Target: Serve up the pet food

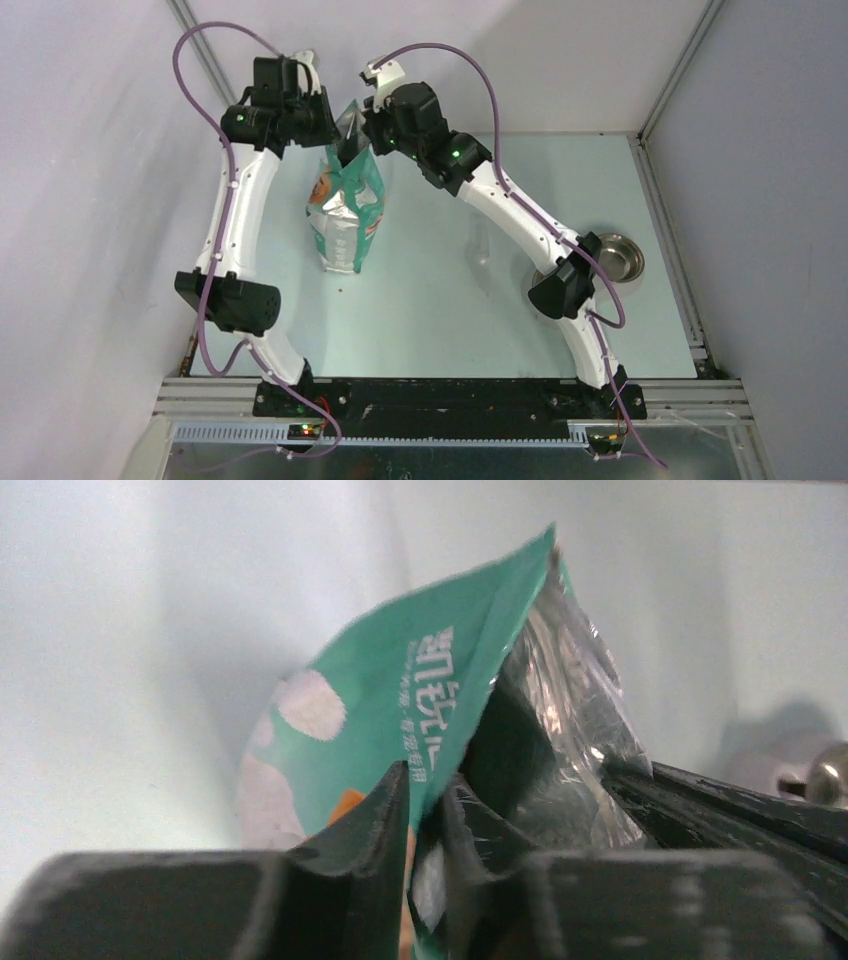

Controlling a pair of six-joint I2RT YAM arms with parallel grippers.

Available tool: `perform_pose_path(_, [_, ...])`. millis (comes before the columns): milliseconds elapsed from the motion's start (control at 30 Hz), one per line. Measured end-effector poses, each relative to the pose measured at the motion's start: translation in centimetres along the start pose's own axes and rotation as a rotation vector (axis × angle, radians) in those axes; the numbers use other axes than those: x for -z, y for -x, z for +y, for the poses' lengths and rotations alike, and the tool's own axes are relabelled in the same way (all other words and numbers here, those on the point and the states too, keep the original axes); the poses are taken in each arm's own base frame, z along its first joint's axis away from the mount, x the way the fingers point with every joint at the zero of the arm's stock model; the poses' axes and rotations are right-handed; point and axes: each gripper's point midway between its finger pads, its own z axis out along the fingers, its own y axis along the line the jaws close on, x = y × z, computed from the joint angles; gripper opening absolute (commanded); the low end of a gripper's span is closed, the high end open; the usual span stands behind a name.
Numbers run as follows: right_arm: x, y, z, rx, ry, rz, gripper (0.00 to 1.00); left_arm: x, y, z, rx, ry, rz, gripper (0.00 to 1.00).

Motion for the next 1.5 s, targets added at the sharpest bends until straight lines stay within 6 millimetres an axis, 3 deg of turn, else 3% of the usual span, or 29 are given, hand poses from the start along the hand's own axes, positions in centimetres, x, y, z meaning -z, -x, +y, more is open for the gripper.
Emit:
perform_pose_path(67, [0.3,0.2,-0.8,0.021,-0.049,-0.003,0.0,0.8,1.5,0.1,-0.048,0.024,-0.042,0.02])
perform_pose_path(133, [1.0,0.4,-1.9,0.059,-0.111,-0.005,0.0,2.5,3.7,0.3,-0.106,0.059,-0.111,0.0])
perform_pose_path(267, [2.1,1.4,-4.3,0.15,-0.231,-0.014,0.0,6.8,8.0,1.4,-0.198,0.162,-0.271,0.0])
perform_pose_path(333, [2.4,1.7,-5.1,0.182,-0.272,-0.015,0.0,8.3,8.9,2.0,-0.219,0.203,-0.314,0.0])
perform_pose_path(367, [2.6,1.9,-5.4,0.195,-0.289,-0.016,0.0,8.8,9.0,2.2,-0.225,0.215,-0.322,0.07])
perform_pose_path(400, [2.8,2.4,-5.7,0.205,-0.307,-0.027,0.0,9.0,9.1,2.2,-0.228,0.218,-0.326,0.18])
perform_pose_path(433, [3.0,3.1,-6.0,0.206,-0.321,-0.043,0.0,9.0,9.0,2.1,-0.233,0.213,-0.324,0.44])
perform_pose_path(500, [3.4,4.6,-6.3,0.195,-0.334,-0.086,0.0,8.5,8.5,1.6,-0.24,0.174,-0.3,0.68])
perform_pose_path(567, [4.0,5.8,-6.4,0.181,-0.337,-0.115,0.0,7.8,8.0,0.7,-0.242,0.122,-0.276,0.74])
perform_pose_path(667, [4.7,6.8,-6.6,0.153,-0.333,-0.137,0.03,6.6,6.8,-1.2,-0.221,0.027,-0.226,0.76])
perform_pose_path(733, [4.7,6.9,-6.6,0.132,-0.323,-0.141,0.16,6.1,5.9,-2.2,-0.212,-0.015,-0.195,0.75])
perform_pose_path(767, [4.7,6.9,-6.5,0.119,-0.314,-0.142,0.28,5.7,5.4,-2.8,-0.207,-0.032,-0.178,0.74])
perform_pose_path(867, [4.5,6.6,-6.0,0.072,-0.266,-0.133,0.44,4.9,4.2,-3.7,-0.209,-0.041,-0.135,0.7])
perform_pose_path(1133, [4.5,6.4,-3.6,-0.016,-0.138,-0.109,0.45,4.1,3.2,-2.8,-0.218,0.048,-0.107,0.77])
perform_pose_path(1367, [4.6,5.4,-3.2,-0.031,-0.115,-0.071,0.45,6.5,3.8,-2.1,-0.198,0.085,-0.158,0.69])
perform_pose_path(1500, [4.6,5.0,-3.2,-0.03,-0.113,-0.055,0.46,7.4,3.1,-1.8,-0.185,0.094,-0.157,0.67])
